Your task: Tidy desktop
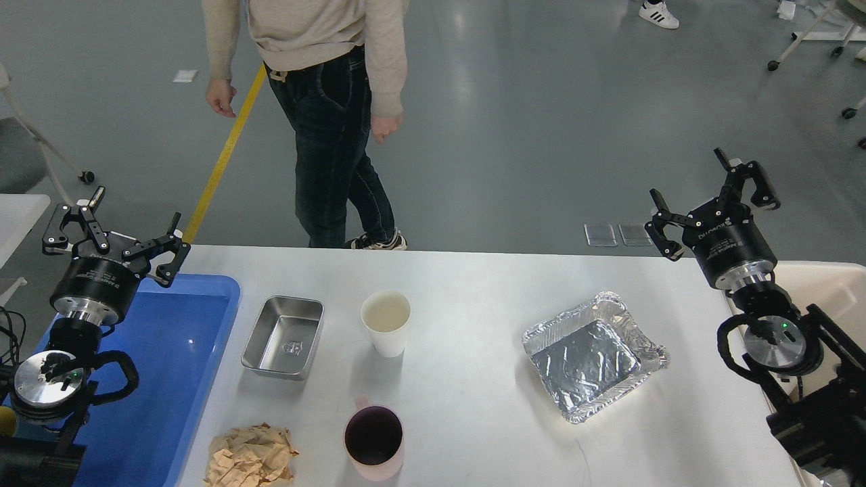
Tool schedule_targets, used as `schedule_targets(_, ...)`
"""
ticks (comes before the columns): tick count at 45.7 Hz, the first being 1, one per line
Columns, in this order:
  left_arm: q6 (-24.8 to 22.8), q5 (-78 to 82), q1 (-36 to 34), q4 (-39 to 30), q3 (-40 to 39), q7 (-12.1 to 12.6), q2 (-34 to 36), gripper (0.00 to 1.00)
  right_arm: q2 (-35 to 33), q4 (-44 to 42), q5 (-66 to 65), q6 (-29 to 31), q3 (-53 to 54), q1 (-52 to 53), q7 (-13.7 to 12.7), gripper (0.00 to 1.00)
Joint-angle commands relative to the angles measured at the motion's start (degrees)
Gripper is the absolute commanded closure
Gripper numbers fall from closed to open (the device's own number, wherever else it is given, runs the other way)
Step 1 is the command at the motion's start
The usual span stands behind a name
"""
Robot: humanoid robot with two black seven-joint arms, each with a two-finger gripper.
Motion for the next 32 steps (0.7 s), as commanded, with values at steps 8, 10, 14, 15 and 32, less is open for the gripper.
schedule_targets(8, 0.6, 0.0, 0.0, 0.0, 0.3, 0.4, -0.1, 0.01, -0.5, 0.0, 0.0, 0.0, 0.0, 0.0, 0.0, 0.0)
schedule_targets(10, 0.5, 0.0, 0.0, 0.0, 0.0, 0.1, -0.2, 0.01, -0.5, 0.0, 0.0, 0.0, 0.0, 0.0, 0.0, 0.0)
schedule_targets(14, 0.8, 0.0, 0.0, 0.0, 0.1, 0.4, 0.0, 0.01, -0.5, 0.0, 0.0, 0.0, 0.0, -0.1, 0.0, 0.0)
schedule_targets(15, 0.8, 0.0, 0.0, -0.1, 0.2, 0.4, 0.0, 0.01, -0.5, 0.0, 0.0, 0.0, 0.0, 0.0, 0.0, 0.0)
schedule_targets(32, -0.1, 0.7, -1.5, 0.3, 0.0, -3.7, 1.3, 0.01, -0.4, 0.1, 0.0, 0.0, 0.0, 0.0, 0.0, 0.0)
